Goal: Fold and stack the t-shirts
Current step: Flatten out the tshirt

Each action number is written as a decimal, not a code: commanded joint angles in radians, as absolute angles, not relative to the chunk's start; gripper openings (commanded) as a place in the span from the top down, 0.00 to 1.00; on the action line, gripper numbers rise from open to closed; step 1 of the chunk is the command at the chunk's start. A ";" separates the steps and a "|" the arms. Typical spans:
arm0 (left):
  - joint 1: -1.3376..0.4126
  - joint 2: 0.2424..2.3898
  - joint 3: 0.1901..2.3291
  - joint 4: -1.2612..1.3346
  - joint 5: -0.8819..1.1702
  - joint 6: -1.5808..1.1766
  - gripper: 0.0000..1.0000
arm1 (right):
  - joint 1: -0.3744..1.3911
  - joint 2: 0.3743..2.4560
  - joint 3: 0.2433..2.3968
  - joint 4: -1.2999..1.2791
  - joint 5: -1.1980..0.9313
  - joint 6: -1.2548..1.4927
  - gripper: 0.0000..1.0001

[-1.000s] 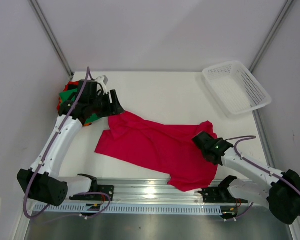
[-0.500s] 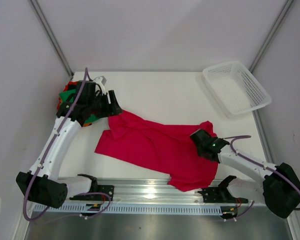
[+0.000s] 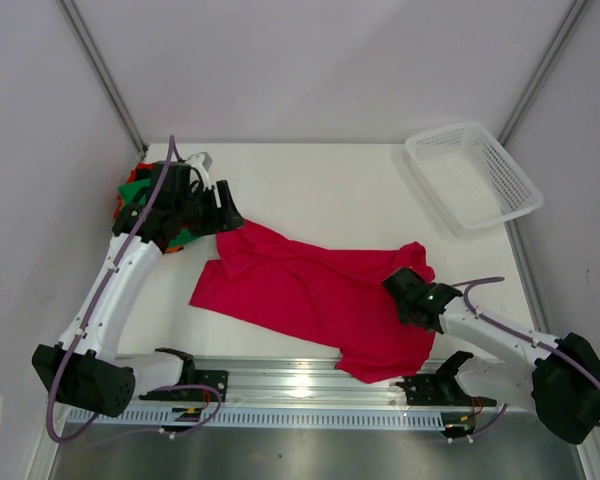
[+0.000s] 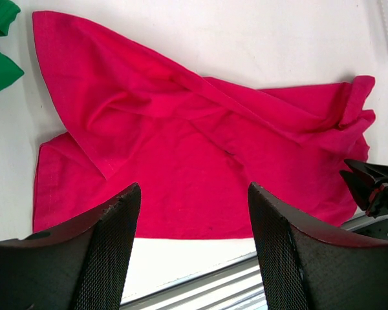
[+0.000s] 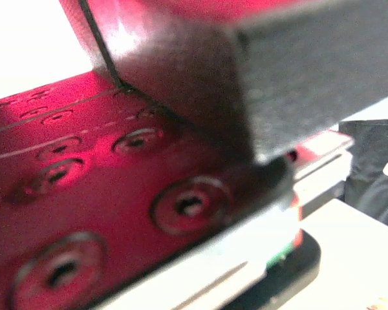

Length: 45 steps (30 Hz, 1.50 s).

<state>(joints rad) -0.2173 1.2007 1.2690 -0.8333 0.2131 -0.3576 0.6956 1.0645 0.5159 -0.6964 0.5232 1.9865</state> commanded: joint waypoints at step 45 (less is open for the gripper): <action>-0.204 1.170 1.149 -0.773 0.290 -0.387 0.31 | 0.569 1.351 0.814 -0.172 0.801 1.275 1.00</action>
<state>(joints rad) -0.2123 1.1976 1.1568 -0.8070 0.2573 -0.3698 0.5735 1.3243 0.7486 -0.2630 0.7216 1.4654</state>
